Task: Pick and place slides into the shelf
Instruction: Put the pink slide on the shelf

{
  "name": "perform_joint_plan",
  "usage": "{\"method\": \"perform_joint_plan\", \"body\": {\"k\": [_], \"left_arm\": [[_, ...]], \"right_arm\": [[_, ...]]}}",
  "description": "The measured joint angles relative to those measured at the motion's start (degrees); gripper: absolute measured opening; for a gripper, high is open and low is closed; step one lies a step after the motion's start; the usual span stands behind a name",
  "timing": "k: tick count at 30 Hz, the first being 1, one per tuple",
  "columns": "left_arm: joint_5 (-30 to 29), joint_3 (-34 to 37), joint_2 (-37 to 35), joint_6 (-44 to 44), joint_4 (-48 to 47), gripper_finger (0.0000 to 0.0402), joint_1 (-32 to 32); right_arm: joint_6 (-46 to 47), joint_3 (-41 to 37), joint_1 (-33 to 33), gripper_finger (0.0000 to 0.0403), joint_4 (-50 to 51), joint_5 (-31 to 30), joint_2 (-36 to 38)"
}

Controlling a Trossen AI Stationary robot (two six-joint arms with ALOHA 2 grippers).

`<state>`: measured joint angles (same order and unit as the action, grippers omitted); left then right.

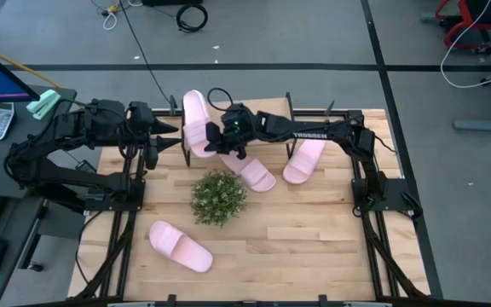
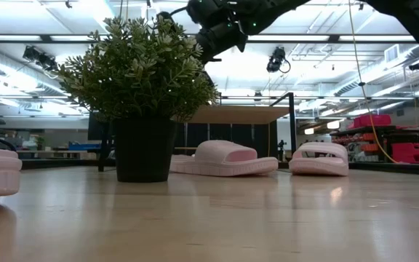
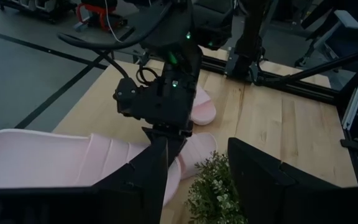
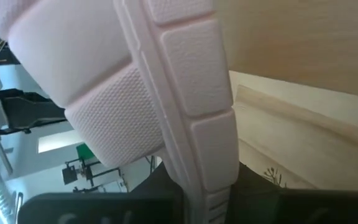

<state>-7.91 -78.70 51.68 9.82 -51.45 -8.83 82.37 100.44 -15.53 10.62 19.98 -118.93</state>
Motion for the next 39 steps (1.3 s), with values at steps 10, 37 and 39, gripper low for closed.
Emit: {"method": "perform_joint_plan", "body": {"k": [10, 37, 39], "left_arm": [[0.0, 0.0, 0.0, 0.0, -1.0, 0.0172, 0.0], [0.0, 0.0, 0.0, 0.0, -1.1, 0.0176, 0.0], [0.0, 0.0, 0.0, 0.0, -1.1, 0.0175, 0.0]], "right_arm": [[0.2, 0.0, 0.1, 0.004, 3.2, -1.6, 0.0], [2.1, 0.0, 1.2, 0.0048, 3.1, -2.5, 0.1], [2.1, 0.0, 1.2, 0.0058, 3.1, -2.5, 0.1]]}}
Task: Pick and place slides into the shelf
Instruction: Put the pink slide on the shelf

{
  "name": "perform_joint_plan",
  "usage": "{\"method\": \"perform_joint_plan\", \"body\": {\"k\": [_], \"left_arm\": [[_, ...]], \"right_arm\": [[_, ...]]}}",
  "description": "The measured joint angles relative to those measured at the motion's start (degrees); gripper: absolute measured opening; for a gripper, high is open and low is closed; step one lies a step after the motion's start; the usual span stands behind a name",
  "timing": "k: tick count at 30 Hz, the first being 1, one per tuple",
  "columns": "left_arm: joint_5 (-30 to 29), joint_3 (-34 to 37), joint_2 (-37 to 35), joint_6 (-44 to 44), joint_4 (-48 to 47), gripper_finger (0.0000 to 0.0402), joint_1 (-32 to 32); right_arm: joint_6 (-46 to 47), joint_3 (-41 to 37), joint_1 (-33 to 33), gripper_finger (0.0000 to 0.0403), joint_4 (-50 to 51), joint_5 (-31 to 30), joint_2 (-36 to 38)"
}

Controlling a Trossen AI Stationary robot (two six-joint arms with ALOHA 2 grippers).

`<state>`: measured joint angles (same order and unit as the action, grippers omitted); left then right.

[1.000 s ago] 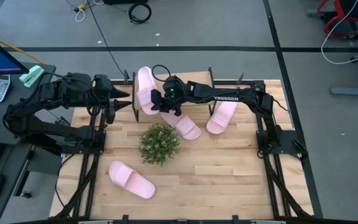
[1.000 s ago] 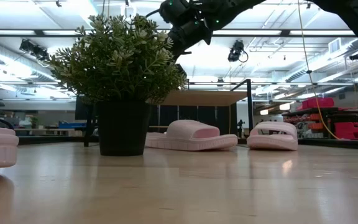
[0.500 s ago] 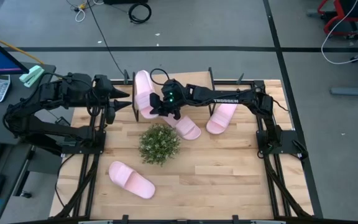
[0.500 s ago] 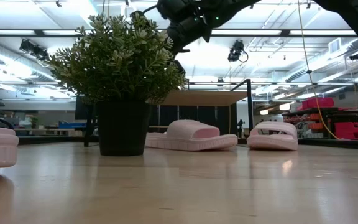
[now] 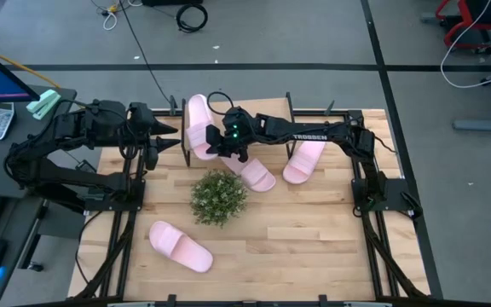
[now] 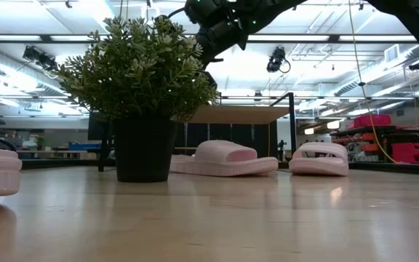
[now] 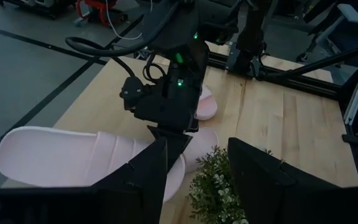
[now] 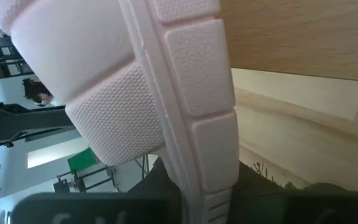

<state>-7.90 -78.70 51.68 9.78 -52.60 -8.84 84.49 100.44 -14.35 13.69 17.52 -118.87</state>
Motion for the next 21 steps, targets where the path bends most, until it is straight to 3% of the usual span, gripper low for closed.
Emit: {"method": "perform_joint_plan", "body": {"k": [21], "left_arm": [[0.0, 0.0, 0.0, -0.1, 0.0, 0.0174, 0.0]], "right_arm": [[-2.4, 0.0, 0.0, 0.0087, -1.8, 1.4, 0.0]]}}
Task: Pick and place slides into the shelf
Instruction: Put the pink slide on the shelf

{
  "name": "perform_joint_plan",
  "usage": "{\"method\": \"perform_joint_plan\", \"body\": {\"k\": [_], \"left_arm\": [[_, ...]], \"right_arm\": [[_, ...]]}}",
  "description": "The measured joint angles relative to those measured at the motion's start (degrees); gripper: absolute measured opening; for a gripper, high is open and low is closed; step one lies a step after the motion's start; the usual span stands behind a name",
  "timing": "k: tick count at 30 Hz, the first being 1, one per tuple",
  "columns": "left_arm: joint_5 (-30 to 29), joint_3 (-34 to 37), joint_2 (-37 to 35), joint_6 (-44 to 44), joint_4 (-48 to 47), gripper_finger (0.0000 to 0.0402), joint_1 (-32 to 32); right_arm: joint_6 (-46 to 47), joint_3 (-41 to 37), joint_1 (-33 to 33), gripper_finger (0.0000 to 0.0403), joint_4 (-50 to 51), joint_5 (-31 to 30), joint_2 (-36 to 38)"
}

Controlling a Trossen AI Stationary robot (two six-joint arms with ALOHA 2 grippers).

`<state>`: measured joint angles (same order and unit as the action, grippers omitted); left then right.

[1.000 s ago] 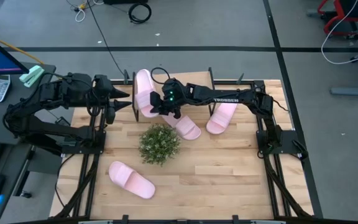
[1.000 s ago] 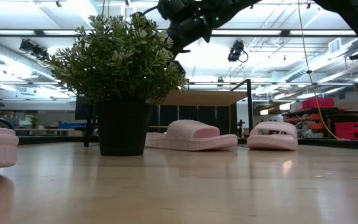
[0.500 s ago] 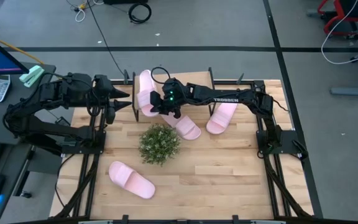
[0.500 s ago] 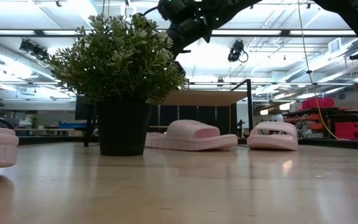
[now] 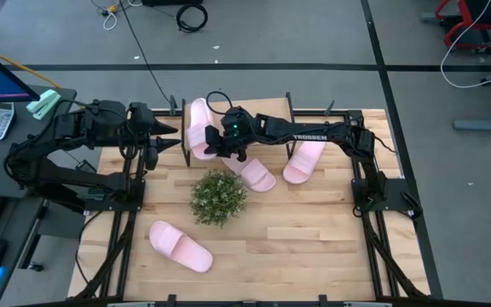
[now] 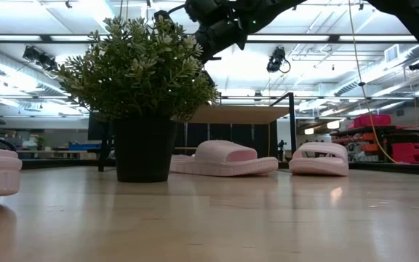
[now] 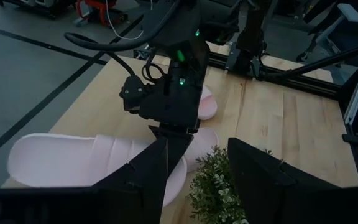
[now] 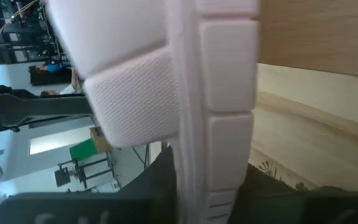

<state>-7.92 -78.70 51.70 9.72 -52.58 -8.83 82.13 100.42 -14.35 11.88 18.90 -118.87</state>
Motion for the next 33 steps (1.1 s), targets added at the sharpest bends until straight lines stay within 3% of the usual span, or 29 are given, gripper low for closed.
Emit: {"method": "perform_joint_plan", "body": {"k": [8, 33], "left_arm": [[0.0, 0.0, 0.0, 0.0, 0.0, 0.0173, 0.0], [0.0, 0.0, 0.0, 0.0, 0.0, 0.0176, 0.0]], "right_arm": [[0.3, 0.0, 0.0, 0.0109, -0.2, -0.6, 0.0], [-1.2, 0.0, 0.1, 0.0125, -6.6, 1.1, 0.0]]}}
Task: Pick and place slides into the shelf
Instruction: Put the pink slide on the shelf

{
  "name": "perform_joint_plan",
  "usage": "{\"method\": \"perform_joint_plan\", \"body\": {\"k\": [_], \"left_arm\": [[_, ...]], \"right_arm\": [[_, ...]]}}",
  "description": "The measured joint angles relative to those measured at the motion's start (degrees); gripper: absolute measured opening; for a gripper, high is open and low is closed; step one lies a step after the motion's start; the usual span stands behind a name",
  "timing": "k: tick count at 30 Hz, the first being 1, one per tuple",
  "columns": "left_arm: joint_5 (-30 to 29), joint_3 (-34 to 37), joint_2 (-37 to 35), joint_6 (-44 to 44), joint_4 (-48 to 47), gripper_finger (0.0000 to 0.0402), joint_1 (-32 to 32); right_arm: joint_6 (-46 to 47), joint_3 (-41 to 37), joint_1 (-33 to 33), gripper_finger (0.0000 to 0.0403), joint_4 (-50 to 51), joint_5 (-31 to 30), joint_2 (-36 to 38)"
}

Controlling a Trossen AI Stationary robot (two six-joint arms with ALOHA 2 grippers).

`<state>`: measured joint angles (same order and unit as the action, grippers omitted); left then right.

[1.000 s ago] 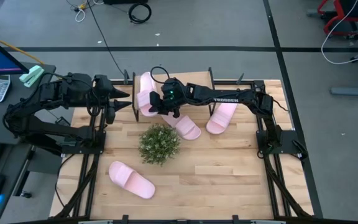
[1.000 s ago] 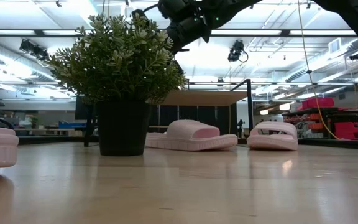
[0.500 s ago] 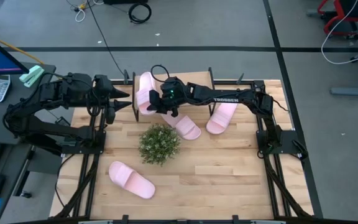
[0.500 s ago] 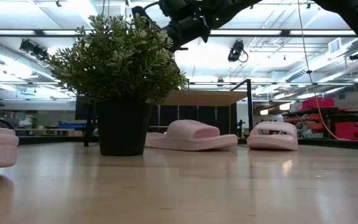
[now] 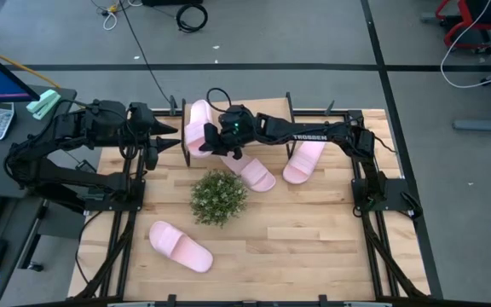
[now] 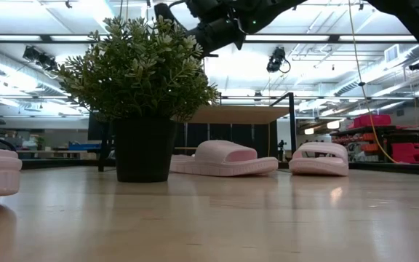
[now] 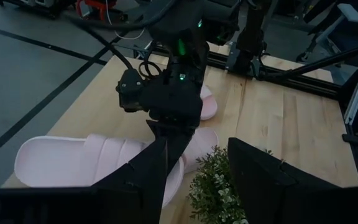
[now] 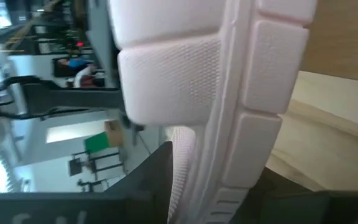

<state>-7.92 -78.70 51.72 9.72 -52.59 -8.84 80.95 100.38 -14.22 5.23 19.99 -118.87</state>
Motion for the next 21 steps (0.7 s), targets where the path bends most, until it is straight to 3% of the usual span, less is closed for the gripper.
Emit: {"method": "perform_joint_plan", "body": {"k": [21], "left_arm": [[0.0, 0.0, 0.0, 0.1, -0.1, 0.0173, 0.0]], "right_arm": [[1.9, 0.0, 0.5, 0.0125, -2.0, 1.0, -2.3]]}}
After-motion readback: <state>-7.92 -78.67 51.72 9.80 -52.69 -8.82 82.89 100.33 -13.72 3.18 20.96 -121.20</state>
